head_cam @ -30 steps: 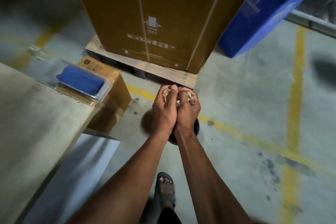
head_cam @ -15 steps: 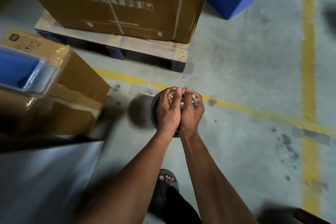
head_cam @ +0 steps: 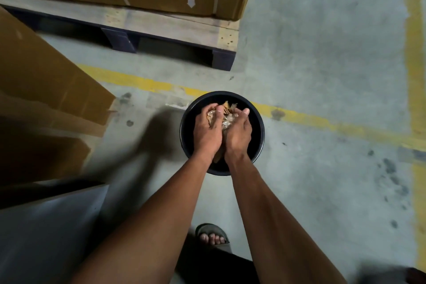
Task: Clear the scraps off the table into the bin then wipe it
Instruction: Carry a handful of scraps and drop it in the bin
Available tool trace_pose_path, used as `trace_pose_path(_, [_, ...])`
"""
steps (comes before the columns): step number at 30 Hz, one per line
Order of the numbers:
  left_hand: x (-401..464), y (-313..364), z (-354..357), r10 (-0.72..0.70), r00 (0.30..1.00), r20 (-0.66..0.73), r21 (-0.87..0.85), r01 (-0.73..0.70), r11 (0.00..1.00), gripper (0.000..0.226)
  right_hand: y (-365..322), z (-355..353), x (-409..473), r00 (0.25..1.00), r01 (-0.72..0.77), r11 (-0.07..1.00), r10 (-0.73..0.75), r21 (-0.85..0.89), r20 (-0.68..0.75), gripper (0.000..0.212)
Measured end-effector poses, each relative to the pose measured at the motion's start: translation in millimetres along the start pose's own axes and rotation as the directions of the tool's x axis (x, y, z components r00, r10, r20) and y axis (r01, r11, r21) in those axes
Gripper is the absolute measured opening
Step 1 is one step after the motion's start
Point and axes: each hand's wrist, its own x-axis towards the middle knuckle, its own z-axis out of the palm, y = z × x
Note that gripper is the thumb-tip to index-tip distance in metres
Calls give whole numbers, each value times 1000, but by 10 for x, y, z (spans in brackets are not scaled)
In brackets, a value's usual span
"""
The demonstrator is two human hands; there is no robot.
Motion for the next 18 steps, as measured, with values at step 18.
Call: trace_pose_path(18, [6,90,-31,-152,986,62,16,152,988,33,77,-287,181,983,179,930,-158,-322,90,52])
